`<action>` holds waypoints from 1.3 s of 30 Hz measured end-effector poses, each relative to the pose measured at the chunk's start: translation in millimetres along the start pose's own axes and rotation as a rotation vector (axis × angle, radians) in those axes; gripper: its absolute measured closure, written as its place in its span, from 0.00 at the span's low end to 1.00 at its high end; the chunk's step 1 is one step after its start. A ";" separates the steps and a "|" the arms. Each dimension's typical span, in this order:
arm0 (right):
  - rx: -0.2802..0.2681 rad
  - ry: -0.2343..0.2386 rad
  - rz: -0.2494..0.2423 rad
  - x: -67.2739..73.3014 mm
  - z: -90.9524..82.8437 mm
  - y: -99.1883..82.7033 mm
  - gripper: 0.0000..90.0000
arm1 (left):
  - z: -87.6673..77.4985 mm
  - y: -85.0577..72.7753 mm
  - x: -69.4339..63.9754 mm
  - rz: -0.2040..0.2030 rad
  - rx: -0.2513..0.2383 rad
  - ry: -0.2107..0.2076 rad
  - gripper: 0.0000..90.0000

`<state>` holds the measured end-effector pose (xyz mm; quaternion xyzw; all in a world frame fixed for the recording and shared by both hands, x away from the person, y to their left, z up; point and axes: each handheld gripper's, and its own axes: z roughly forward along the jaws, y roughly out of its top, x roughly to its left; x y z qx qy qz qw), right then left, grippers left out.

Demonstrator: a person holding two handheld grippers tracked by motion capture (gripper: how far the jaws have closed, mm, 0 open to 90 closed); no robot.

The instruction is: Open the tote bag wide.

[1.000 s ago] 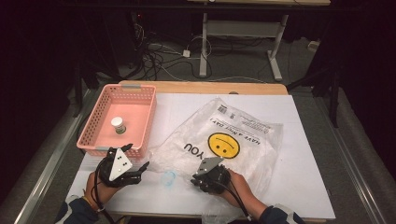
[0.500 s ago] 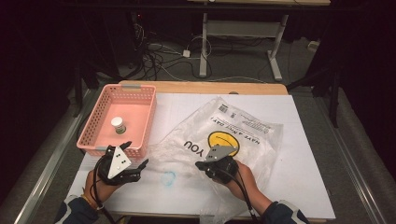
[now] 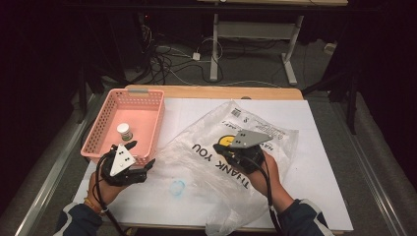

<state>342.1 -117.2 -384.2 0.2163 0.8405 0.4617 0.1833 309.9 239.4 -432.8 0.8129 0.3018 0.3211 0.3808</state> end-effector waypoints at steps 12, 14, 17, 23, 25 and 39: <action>0.189 0.137 -0.098 46.0 21.4 -33.4 0.39 | -5.3 -10.3 -10.3 0.007 0.017 -0.026 0.21; 0.216 0.131 -0.117 47.8 25.1 -35.3 0.38 | -5.9 -10.4 -10.7 0.008 0.015 -0.028 0.21; 0.265 0.111 -0.143 47.0 31.1 -40.1 0.43 | -6.2 -10.9 -11.3 0.013 0.016 -0.033 0.21; 0.359 0.106 -0.144 39.7 38.9 -50.4 0.76 | -5.5 -11.1 -11.3 0.015 0.018 -0.038 0.21; 0.376 0.097 -0.146 37.7 40.2 -51.8 0.90 | -5.3 -11.0 -11.3 0.018 0.020 -0.039 0.21; 0.214 -0.078 -0.118 8.5 19.3 -33.4 1.00 | -1.7 4.4 -1.5 0.015 -0.013 -0.025 0.21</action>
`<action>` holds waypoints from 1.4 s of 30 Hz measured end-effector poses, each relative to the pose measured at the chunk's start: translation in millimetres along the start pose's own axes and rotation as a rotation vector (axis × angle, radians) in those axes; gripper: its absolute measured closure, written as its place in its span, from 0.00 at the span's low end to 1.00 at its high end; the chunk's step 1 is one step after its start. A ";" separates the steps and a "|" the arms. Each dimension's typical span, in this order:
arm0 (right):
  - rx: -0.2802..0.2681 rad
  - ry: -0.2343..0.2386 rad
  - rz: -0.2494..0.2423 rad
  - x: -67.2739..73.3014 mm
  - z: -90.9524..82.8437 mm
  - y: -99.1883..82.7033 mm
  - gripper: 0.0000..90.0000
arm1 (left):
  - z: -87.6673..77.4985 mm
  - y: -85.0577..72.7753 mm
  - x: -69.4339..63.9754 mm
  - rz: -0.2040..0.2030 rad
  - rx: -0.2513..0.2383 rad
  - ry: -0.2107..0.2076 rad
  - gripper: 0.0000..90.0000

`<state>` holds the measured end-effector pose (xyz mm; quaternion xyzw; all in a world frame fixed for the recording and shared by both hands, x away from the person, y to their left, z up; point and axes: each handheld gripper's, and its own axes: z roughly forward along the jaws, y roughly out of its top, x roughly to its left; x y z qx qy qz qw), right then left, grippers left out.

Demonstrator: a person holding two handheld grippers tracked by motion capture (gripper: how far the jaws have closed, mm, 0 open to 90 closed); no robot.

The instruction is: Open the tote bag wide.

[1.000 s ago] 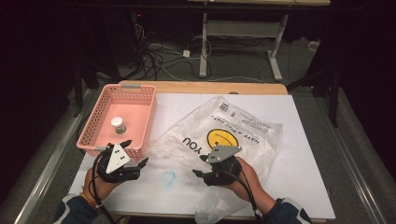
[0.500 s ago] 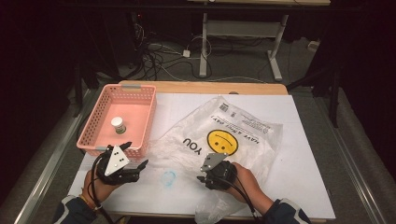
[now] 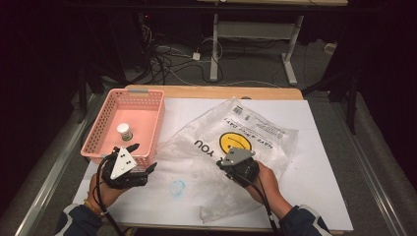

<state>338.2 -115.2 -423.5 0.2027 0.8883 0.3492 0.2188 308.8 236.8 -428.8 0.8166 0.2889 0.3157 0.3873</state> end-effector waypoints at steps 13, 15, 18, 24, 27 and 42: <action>-0.201 -0.131 0.083 -40.1 -41.5 15.0 1.00 | -2.6 10.9 20.3 -0.012 -0.019 0.060 0.21; -0.226 -0.153 0.069 -40.5 -50.3 18.8 1.00 | -3.0 11.9 22.2 -0.019 -0.018 0.065 0.21; -0.259 -0.157 0.062 -39.4 -61.5 23.4 1.00 | -2.7 15.6 31.8 -0.047 0.003 0.083 0.21; -0.279 -0.154 0.039 -32.3 -73.3 27.3 1.00 | 3.1 18.2 45.6 -0.057 0.037 0.106 0.21; -0.281 -0.154 0.034 -30.8 -74.7 27.7 1.00 | 6.8 18.6 53.3 -0.064 0.058 0.118 0.21; -0.339 -0.211 0.031 -31.3 -91.6 30.9 1.00 | 56.9 25.7 107.4 -0.103 0.309 0.086 0.21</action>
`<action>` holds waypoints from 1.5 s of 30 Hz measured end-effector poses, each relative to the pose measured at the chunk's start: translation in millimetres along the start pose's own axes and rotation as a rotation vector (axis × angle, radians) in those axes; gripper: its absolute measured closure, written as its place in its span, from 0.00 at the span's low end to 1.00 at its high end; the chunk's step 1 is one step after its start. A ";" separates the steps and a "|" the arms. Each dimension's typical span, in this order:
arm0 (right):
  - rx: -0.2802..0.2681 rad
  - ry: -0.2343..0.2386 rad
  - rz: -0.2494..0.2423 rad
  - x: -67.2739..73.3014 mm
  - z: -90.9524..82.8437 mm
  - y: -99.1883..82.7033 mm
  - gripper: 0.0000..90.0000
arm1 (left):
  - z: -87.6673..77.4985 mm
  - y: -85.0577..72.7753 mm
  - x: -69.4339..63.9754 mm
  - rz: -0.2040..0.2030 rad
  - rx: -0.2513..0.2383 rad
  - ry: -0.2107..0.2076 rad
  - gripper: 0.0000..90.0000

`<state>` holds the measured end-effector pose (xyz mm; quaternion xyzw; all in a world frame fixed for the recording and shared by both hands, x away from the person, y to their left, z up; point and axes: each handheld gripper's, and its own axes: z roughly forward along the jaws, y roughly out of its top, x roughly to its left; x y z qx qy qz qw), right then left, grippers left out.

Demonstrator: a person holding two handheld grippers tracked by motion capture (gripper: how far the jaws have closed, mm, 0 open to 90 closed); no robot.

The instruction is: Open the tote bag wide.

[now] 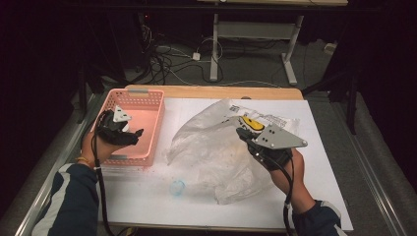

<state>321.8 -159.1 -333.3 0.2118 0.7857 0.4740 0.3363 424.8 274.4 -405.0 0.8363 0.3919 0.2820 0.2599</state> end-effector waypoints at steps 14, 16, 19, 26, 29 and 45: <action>0.040 0.052 0.004 4.4 14.2 -9.8 1.00 | 61.5 -8.8 48.1 -0.114 0.355 -0.066 0.43; 0.041 0.051 0.010 3.0 14.4 -10.7 1.00 | 63.5 -7.5 47.3 -0.102 0.373 -0.079 0.50; 0.039 0.053 0.019 1.3 13.1 -11.3 1.00 | 62.8 -6.7 48.0 -0.111 0.373 -0.088 0.51; 0.054 0.068 0.031 -0.6 15.5 -15.9 1.00 | 54.8 -2.3 42.7 -0.073 0.320 -0.088 0.54; 0.059 0.071 0.030 -0.2 16.4 -17.4 1.00 | 45.6 -1.1 42.9 -0.095 0.244 -0.078 0.54; 0.052 0.012 0.058 0.8 28.9 -17.4 1.00 | -66.5 1.8 -30.5 0.039 -0.262 -0.118 0.54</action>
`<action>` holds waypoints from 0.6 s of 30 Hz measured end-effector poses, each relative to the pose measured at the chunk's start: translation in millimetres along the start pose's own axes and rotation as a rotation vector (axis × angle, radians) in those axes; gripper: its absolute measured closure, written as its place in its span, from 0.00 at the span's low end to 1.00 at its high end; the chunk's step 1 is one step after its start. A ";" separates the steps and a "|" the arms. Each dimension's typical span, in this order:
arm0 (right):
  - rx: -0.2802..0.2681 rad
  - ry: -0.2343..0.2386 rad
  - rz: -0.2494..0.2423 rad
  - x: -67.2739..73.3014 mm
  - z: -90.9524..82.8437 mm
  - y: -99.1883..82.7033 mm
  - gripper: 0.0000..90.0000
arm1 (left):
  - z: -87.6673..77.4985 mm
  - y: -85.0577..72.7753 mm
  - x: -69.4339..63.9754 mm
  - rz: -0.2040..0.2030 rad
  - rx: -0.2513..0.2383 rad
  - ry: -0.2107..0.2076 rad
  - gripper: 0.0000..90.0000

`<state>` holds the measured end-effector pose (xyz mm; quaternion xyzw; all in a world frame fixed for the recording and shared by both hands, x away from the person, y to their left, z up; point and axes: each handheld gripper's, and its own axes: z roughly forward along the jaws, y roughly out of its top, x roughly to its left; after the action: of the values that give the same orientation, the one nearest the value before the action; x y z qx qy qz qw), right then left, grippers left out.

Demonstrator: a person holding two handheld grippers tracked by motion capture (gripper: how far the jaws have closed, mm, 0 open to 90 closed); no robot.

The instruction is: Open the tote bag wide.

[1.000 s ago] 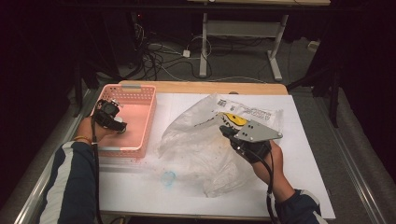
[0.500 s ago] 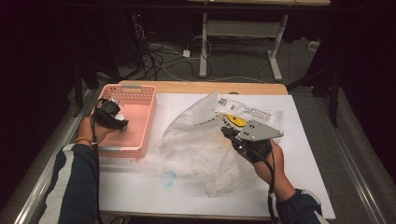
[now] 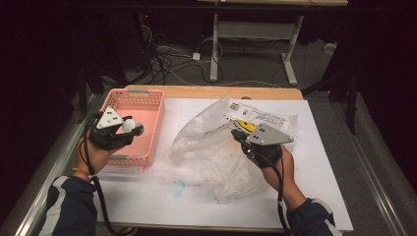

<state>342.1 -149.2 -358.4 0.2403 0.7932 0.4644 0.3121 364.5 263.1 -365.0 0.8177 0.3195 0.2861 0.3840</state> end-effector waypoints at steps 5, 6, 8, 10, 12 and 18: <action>-0.025 -0.033 0.009 -0.4 -0.6 0.6 1.00 | -11.8 12.6 -32.5 0.069 -0.052 -0.067 0.54; -0.036 -0.039 0.010 -0.4 -1.7 1.2 1.00 | -12.8 16.1 -41.9 0.087 -0.068 -0.085 0.54; -0.054 -0.058 0.011 0.2 -4.2 2.2 1.00 | -13.6 23.2 -63.0 0.147 -0.092 -0.103 0.54; -0.064 -0.069 0.012 0.3 -5.5 2.4 1.00 | -11.5 31.2 -87.1 0.220 -0.099 -0.117 0.54; -0.079 -0.079 0.010 1.3 -7.9 3.0 1.00 | -7.9 38.9 -108.4 0.271 -0.123 -0.144 0.54; -0.077 -0.063 0.011 4.2 -6.8 2.8 1.00 | 23.4 51.5 -153.8 0.377 -0.127 -0.225 0.54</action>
<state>334.5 -149.2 -354.5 0.2469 0.7632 0.4885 0.3433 299.6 112.8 -370.1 0.8639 0.0978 0.2794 0.4075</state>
